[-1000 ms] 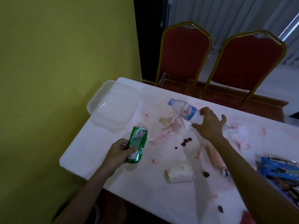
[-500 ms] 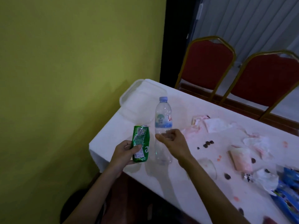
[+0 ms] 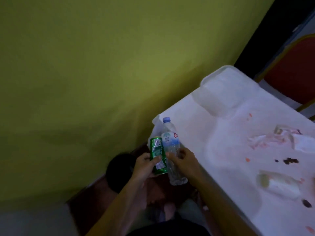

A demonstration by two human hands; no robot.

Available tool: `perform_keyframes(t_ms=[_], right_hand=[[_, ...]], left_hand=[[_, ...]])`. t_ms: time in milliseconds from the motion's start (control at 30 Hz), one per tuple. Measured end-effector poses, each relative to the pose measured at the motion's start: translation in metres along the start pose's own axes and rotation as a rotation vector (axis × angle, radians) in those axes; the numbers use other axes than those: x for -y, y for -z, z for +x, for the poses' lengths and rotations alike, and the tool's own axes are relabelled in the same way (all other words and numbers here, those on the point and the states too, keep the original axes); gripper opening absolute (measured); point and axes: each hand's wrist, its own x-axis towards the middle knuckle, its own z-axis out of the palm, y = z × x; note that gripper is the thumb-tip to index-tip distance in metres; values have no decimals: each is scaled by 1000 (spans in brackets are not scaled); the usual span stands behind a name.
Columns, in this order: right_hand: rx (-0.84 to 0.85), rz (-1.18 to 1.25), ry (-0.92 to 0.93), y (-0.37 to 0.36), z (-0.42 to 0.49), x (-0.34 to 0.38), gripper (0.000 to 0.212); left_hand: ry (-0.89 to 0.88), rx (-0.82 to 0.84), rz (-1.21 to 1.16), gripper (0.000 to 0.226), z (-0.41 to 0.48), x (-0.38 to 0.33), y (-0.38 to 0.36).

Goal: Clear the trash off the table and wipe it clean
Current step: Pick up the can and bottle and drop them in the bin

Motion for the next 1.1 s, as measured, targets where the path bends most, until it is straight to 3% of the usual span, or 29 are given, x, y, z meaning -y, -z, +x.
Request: perform_keyframes(t_ms=[133,333,633,800,967,1100], right_hand=[[131,-129,-30,-50,-1,-6,56],[369,-243,-146,-114,21,-26,51],[614,-412,-297,-240,133,-132,52],[703,-496,-251,-299,189,-188,30],[740,-667,-105,-325,208,-202,47],[753,-715,-84,-298,181,-186,36]], left_hand=[[56,-125,-23,25,8,29,46],[212,-174,-22,21,32,69,97],[426,-357,-92,33,171,210,126],[412,-440,-74,23,233,264,143],[347,-441,-2,16,253,277,157],[334,-393,90,39,223,254,150]])
